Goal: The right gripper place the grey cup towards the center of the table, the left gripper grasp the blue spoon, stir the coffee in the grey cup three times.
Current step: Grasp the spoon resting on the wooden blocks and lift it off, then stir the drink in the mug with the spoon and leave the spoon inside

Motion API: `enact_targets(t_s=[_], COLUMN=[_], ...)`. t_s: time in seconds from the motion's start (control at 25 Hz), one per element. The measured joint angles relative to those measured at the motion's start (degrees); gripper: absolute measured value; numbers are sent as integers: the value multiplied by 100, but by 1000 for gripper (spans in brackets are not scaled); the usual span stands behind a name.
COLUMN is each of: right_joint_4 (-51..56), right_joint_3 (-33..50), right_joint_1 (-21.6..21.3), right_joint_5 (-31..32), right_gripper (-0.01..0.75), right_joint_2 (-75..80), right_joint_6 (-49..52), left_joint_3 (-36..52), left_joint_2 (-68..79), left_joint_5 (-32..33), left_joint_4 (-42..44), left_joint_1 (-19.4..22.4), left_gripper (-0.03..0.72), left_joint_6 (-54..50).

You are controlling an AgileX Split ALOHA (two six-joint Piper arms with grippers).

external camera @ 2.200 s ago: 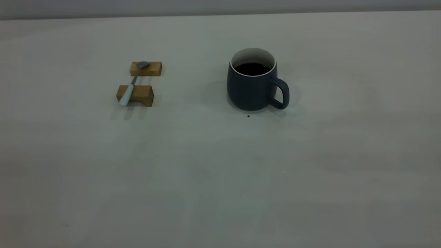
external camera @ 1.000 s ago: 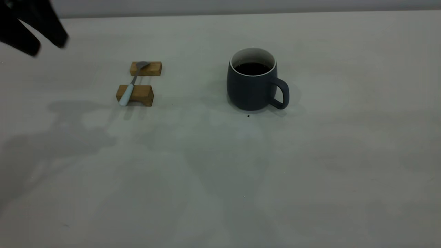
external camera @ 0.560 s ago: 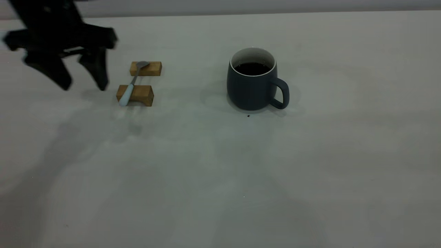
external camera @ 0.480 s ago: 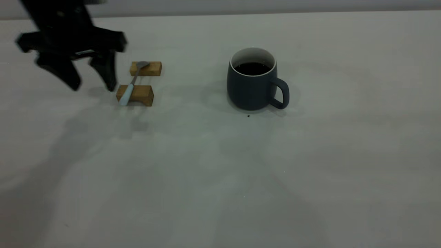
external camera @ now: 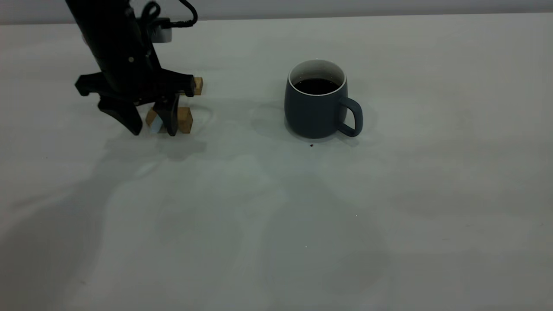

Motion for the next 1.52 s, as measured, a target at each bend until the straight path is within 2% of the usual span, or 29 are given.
enact_targets(t_s=[0.16, 0.24, 0.32, 0.44, 0.56, 0.68, 0.84, 1.0, 1.16, 1.4, 1.52], right_joint_4=[0, 0, 0, 0, 0, 0, 0, 0, 0, 0, 0], right_joint_3=[0, 0, 0, 0, 0, 0, 0, 0, 0, 0, 0], right_joint_1=[0, 0, 0, 0, 0, 0, 0, 0, 0, 0, 0], right_joint_5=[0, 0, 0, 0, 5, 5, 5, 5, 5, 5, 5], right_gripper=[238, 238, 238, 238, 238, 238, 238, 238, 238, 238, 238], right_joint_2=[0, 0, 0, 0, 0, 0, 0, 0, 0, 0, 0], right_joint_6=[0, 0, 0, 0, 0, 0, 0, 0, 0, 0, 0], left_joint_3=[-221, -347, -491, -841, -1364, -2145, -3317, -4157, -4507, -4535, -4543], left_joint_2=[306, 406, 432, 432, 432, 432, 432, 400, 400, 400, 446], left_joint_5=[-247, -156, 58, 583, 1396, 2502, 3832, 3924, 3924, 3924, 3924], left_joint_4=[0, 0, 0, 7, 11, 13, -93, -948, -2563, -5123, -5579], left_joint_1=[0, 0, 0, 0, 0, 0, 0, 0, 0, 0, -23], left_gripper=[560, 497, 383, 147, 150, 149, 149, 149, 149, 149, 149], left_joint_6=[-52, -58, -64, -59, -63, -127, -969, -2803, -4392, -5742, -6082])
